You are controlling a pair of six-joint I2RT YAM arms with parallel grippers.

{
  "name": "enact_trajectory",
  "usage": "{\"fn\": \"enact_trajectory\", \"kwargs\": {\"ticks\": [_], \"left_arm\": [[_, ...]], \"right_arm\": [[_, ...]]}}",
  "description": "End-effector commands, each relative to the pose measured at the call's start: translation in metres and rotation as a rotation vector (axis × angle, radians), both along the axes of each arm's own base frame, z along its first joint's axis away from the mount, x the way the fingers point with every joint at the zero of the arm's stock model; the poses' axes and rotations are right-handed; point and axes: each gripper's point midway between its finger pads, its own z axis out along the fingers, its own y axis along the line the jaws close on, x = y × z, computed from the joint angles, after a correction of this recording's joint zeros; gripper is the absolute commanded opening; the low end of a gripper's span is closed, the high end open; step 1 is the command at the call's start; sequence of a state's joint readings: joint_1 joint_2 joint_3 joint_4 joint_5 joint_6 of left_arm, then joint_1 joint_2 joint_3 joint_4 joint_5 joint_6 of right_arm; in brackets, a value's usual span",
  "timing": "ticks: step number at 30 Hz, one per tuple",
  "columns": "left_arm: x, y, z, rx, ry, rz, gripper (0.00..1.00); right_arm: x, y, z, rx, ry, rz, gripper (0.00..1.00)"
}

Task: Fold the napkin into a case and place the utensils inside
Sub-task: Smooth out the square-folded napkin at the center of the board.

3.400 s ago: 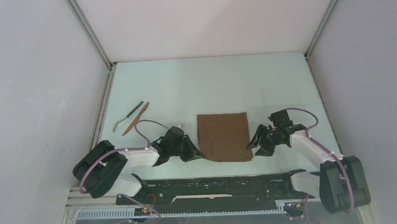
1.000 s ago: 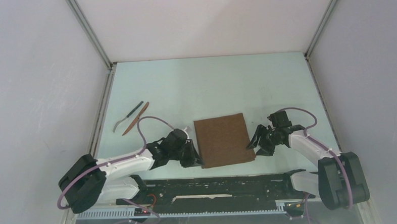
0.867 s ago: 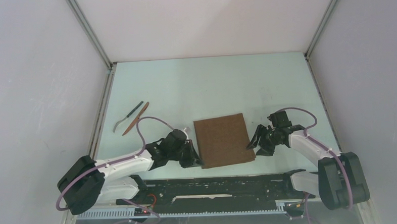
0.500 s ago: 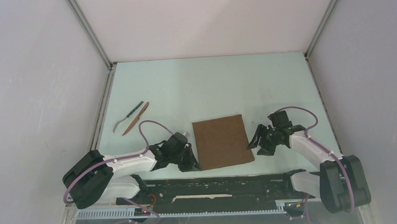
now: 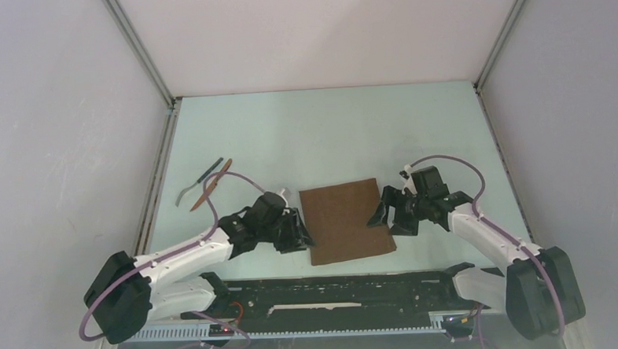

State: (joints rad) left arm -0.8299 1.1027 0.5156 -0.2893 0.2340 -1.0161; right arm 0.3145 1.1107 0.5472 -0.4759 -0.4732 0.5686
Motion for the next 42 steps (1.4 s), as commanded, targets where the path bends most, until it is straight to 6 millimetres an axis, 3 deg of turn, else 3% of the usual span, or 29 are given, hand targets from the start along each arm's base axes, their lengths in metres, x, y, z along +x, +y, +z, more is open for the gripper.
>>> {"fn": "enact_trajectory", "kwargs": {"ticks": [1, 4, 7, 10, 15, 19, 22, 31, 37, 42], "left_arm": [[0.038, -0.006, 0.026, -0.070, -0.098, 0.040, 0.45], [0.051, -0.026, 0.032, -0.125, -0.094, 0.021, 0.37], [0.052, -0.037, 0.023, -0.155, -0.068, 0.019, 0.32], [0.045, -0.030, 0.004, -0.127, -0.041, 0.017, 0.29], [0.028, -0.019, -0.022, -0.108, -0.010, 0.011, 0.25], [0.020, -0.012, -0.035, -0.093, 0.001, 0.013, 0.25], [0.017, -0.008, -0.042, -0.083, 0.007, 0.020, 0.25], [0.009, -0.004, -0.057, -0.053, 0.055, 0.007, 0.24], [0.005, -0.002, -0.062, -0.044, 0.071, 0.017, 0.23], [0.002, 0.000, -0.063, -0.042, 0.078, 0.015, 0.23]], "right_arm": [[0.015, 0.029, 0.029, 0.147, -0.107, 0.108, 0.91], [0.029, 0.042, 0.036, 0.244, -0.129, 0.128, 0.94], [0.053, 0.064, 0.050, 0.361, -0.164, 0.130, 0.96], [0.075, 0.093, 0.060, 0.425, -0.173, 0.153, 0.96], [0.106, 0.158, 0.078, 0.538, -0.188, 0.211, 0.94], [0.117, 0.204, 0.070, 0.615, -0.132, 0.246, 0.90], [0.118, 0.226, 0.060, 0.649, -0.103, 0.256, 0.88], [0.131, 0.241, 0.015, 0.609, -0.062, 0.246, 0.88], [0.152, 0.250, -0.003, 0.567, -0.083, 0.245, 0.88], [0.174, 0.246, -0.011, 0.548, -0.095, 0.228, 0.88]]}}
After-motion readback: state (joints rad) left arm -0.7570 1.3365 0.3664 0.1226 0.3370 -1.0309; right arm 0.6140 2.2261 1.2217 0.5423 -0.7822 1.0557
